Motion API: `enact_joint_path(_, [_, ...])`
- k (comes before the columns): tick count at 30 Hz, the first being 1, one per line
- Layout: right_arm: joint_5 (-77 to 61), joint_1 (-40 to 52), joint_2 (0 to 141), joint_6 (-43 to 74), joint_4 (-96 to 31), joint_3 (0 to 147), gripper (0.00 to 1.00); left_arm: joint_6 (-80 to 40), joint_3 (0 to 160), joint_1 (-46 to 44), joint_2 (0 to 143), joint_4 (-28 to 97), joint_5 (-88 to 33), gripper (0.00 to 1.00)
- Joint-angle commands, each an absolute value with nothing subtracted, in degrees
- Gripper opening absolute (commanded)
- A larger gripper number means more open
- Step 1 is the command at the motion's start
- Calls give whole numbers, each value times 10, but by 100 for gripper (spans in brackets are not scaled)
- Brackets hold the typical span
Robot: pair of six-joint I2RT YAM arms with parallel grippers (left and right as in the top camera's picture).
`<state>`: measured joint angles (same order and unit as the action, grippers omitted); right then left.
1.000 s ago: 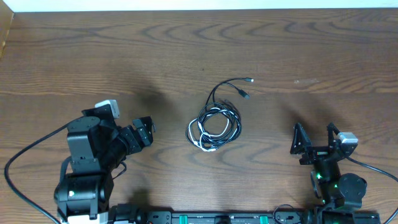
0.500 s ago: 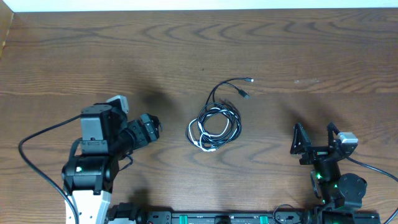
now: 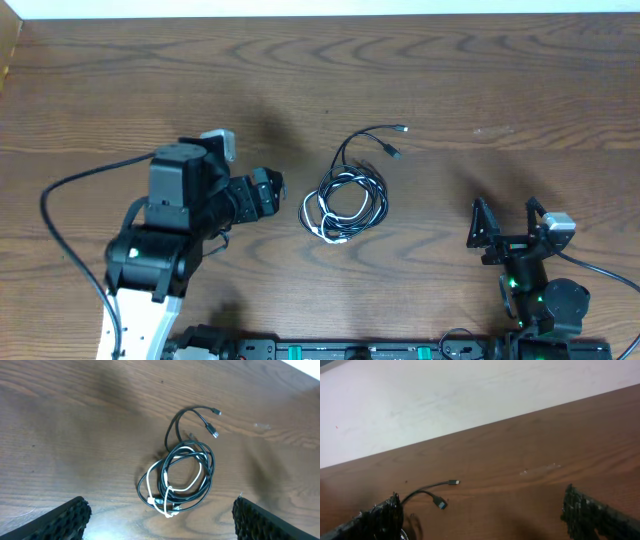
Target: Untangle cables
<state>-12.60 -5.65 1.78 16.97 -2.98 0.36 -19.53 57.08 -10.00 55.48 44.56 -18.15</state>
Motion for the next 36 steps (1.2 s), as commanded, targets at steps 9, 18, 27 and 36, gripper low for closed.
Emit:
enact_joint_path(9, [-122,-59,18,167,-32,3,99,-203,583,-104,623,448,-184,91])
enact_joint_path(18, [-122,-59,18,167,-32,3,99,-205,583,-104,628,445,-184,91])
enact_joint_path(27, [-122,-59,18,167,-32,3,99,-205,583,-104,628,445,-184,91])
enact_joint_path(36, [-122,-59,18,167,-32,3,99,-205,583,-104,628,440,-184,91])
